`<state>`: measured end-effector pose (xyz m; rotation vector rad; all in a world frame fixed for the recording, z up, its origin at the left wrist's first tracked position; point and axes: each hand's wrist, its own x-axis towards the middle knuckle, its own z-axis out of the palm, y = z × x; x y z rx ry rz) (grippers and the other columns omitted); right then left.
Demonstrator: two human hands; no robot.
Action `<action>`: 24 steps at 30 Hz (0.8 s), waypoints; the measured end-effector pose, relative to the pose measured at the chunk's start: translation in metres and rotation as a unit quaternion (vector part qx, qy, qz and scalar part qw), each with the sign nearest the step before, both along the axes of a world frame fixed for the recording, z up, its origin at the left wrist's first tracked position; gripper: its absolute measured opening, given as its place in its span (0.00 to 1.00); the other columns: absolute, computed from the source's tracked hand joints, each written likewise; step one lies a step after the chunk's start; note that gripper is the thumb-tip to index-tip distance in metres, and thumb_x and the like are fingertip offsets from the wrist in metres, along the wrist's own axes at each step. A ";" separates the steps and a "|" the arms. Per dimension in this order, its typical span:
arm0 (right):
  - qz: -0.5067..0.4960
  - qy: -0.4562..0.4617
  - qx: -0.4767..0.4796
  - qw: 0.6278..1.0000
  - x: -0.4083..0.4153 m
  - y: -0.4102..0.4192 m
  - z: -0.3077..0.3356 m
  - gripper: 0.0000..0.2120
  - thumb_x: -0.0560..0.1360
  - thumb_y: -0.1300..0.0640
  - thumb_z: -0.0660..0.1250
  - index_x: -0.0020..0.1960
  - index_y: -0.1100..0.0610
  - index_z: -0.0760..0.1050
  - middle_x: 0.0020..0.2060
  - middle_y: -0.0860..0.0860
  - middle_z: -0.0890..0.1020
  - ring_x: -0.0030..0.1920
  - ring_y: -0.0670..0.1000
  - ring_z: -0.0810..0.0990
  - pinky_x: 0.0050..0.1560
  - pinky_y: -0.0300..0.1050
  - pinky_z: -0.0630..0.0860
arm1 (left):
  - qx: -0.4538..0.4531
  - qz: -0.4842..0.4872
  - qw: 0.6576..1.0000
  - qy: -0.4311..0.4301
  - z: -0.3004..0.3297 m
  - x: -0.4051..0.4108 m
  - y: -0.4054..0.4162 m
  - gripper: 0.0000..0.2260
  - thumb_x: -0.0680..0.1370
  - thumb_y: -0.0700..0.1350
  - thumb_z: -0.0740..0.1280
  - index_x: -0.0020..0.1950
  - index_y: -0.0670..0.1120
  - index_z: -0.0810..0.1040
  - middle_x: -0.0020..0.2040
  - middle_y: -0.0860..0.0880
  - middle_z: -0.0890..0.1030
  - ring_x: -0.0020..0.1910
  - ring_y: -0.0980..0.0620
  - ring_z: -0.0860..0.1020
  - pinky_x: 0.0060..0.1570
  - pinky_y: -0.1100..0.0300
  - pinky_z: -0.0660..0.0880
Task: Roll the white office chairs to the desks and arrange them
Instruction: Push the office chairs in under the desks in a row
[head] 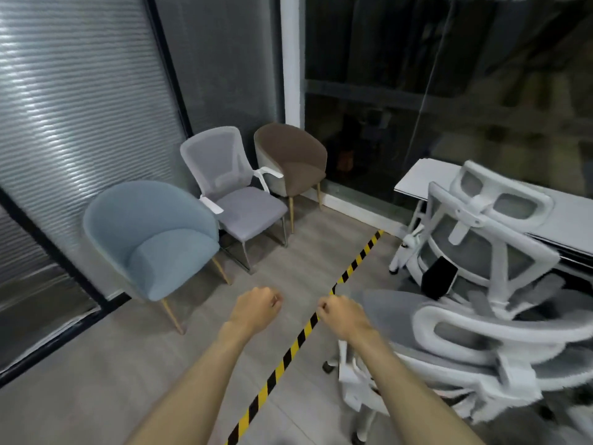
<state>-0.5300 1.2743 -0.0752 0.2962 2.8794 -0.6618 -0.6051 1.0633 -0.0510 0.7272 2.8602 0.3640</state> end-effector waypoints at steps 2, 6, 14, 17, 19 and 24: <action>-0.019 0.008 0.002 1.000 -0.027 0.020 0.007 0.13 0.83 0.52 0.58 0.49 0.53 0.80 0.35 0.50 0.80 0.38 0.55 0.79 0.31 0.47 0.70 | -0.001 -0.027 1.000 -0.002 0.004 -0.038 0.023 0.10 0.82 0.48 0.61 0.56 0.51 0.81 0.51 0.49 0.83 0.50 0.45 0.81 0.43 0.54 0.75; -0.072 0.013 0.012 0.997 -0.074 0.064 0.009 0.13 0.84 0.51 0.59 0.54 0.54 0.82 0.44 0.53 0.85 0.45 0.56 0.83 0.39 0.47 0.73 | 0.002 -0.087 0.996 -0.003 0.001 -0.110 0.079 0.10 0.83 0.48 0.61 0.57 0.51 0.81 0.52 0.49 0.84 0.52 0.45 0.81 0.47 0.52 0.78; -0.213 -0.026 0.010 0.977 -0.150 0.158 -0.018 0.12 0.82 0.52 0.60 0.52 0.55 0.80 0.46 0.57 0.84 0.48 0.61 0.82 0.42 0.50 0.73 | 0.026 -0.191 0.981 -0.026 -0.026 -0.246 0.201 0.09 0.83 0.50 0.61 0.54 0.53 0.80 0.49 0.51 0.84 0.50 0.46 0.81 0.40 0.55 0.73; -0.278 -0.027 -0.018 0.960 -0.168 0.184 -0.018 0.10 0.82 0.52 0.61 0.54 0.54 0.81 0.47 0.56 0.83 0.47 0.59 0.78 0.43 0.48 0.70 | 0.054 -0.216 0.972 -0.070 -0.033 -0.288 0.245 0.08 0.83 0.50 0.60 0.52 0.57 0.79 0.46 0.53 0.83 0.46 0.49 0.81 0.41 0.51 0.80; -0.306 -0.041 -0.045 0.950 -0.178 0.199 -0.014 0.11 0.82 0.53 0.61 0.54 0.56 0.80 0.43 0.54 0.80 0.45 0.58 0.76 0.42 0.49 0.70 | 0.058 -0.257 0.959 -0.107 -0.037 -0.305 0.276 0.09 0.83 0.50 0.60 0.54 0.58 0.80 0.49 0.54 0.84 0.47 0.50 0.81 0.42 0.51 0.80; -0.400 -0.025 -0.049 0.915 -0.190 0.249 -0.002 0.05 0.80 0.51 0.62 0.46 0.47 0.75 0.43 0.49 0.79 0.45 0.56 0.77 0.47 0.52 0.77 | 0.076 -0.319 0.934 -0.140 -0.041 -0.336 0.366 0.09 0.83 0.49 0.61 0.56 0.55 0.81 0.54 0.55 0.83 0.52 0.52 0.81 0.47 0.54 0.80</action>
